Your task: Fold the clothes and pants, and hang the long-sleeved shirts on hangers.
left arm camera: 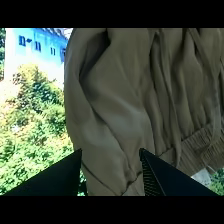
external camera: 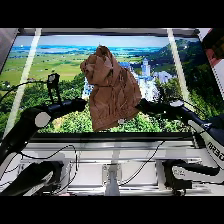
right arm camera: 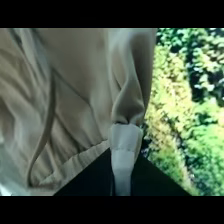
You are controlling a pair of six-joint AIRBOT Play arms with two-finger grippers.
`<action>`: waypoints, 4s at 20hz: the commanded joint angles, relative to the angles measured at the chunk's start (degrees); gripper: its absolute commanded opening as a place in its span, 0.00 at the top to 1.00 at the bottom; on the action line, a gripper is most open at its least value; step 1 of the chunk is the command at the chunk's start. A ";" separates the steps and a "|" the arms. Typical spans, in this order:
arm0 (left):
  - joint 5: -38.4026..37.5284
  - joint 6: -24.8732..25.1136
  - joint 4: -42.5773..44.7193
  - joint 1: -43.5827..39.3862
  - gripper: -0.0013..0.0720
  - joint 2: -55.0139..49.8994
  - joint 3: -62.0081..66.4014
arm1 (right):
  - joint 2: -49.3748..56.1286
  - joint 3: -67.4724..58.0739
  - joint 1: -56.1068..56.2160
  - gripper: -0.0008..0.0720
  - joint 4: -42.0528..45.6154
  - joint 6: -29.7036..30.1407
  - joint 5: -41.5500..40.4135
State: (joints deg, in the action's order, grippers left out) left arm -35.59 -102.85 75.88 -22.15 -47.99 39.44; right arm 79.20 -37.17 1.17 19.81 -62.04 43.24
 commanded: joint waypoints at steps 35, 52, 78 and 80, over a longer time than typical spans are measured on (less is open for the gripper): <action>18.99 11.58 -16.17 -13.68 0.16 -53.27 36.17 | -8.20 -20.63 -38.27 0.93 41.88 -4.76 17.25; 19.32 11.80 -5.22 -6.38 0.97 -37.64 36.44 | -8.37 -20.63 -38.25 0.93 33.81 -4.74 23.23; -25.14 9.22 11.65 33.33 0.97 14.49 3.21 | -12.00 -26.97 -28.26 0.93 31.01 -4.87 13.94; -23.28 9.25 3.72 33.31 0.97 14.49 -1.31 | -11.98 -26.82 -28.26 0.93 33.16 -4.98 8.17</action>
State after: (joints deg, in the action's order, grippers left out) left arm -61.45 -93.89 87.85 11.00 -33.65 45.63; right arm 67.22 -64.07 -27.44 49.60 -65.69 61.41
